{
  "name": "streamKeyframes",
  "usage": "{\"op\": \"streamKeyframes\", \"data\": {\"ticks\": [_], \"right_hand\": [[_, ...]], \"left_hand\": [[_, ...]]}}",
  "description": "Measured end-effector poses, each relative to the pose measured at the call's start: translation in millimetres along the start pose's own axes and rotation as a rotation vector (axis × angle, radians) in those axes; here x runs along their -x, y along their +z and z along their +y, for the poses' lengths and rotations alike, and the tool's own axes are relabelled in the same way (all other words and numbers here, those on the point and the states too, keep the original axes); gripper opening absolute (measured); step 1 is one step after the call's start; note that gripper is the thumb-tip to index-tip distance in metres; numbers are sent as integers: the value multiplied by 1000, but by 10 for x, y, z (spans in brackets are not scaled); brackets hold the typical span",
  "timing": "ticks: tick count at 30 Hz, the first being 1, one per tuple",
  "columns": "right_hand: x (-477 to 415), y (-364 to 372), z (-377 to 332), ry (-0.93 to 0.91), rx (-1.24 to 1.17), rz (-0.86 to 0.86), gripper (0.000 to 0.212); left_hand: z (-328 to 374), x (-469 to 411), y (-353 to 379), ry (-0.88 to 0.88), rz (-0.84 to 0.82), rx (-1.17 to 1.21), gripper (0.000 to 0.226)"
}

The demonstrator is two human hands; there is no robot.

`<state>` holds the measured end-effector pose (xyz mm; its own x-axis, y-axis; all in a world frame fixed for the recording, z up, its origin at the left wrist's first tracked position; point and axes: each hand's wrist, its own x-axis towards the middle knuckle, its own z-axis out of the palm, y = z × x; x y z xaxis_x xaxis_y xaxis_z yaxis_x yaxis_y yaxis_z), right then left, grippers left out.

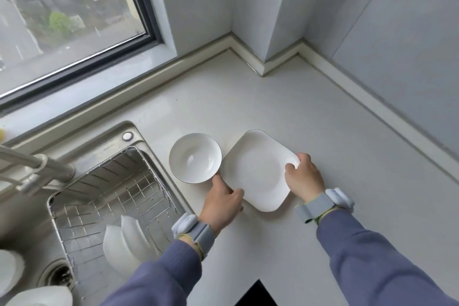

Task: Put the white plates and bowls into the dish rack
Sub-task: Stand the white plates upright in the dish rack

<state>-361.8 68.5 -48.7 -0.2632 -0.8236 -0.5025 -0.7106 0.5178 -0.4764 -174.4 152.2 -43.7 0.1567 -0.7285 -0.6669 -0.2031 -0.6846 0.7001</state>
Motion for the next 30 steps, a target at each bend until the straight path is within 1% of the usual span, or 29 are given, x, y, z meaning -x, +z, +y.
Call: {"op": "streamKeyframes", "data": {"ticks": [3,8,10,14,18,21,23,24,25,27,29,30], "right_hand": [[39,-78,10,-10,-38,44,42],[194,-257,-94,-104,-109,138,38],[296,-299,-204,-178,-143,143,35],[544,-279,-493,-366,-203,122,31],[758,-167,-789,-451,-329,-17,35],[915,-44,-997,-442,-419,-209,41],[1034,80,-1138,-499,-377,-295,47],[1072,87,-1175,-524,-360,-300,51],[1116,110,-1220,-546,-352,-303,54],[1212,202,-1306,-581,-330,-313,58],[1299,281,-1363,-646,-263,-304,61],[1341,327,-1387,-711,-190,-289,62]], "left_hand": [[105,116,-5,40,-19,-21,42],[223,354,-100,141,-7,-25,30],[255,428,-214,166,42,16,30],[273,514,-507,209,181,32,38],[217,604,-872,199,288,113,36],[108,641,-1154,192,368,184,28],[-44,650,-1405,171,400,232,25],[-95,624,-1483,170,391,237,26],[-172,609,-1584,173,383,223,26],[-356,616,-1794,196,365,130,18],[-550,619,-1910,202,318,-71,19],[-666,617,-1942,178,296,-212,26]]}}
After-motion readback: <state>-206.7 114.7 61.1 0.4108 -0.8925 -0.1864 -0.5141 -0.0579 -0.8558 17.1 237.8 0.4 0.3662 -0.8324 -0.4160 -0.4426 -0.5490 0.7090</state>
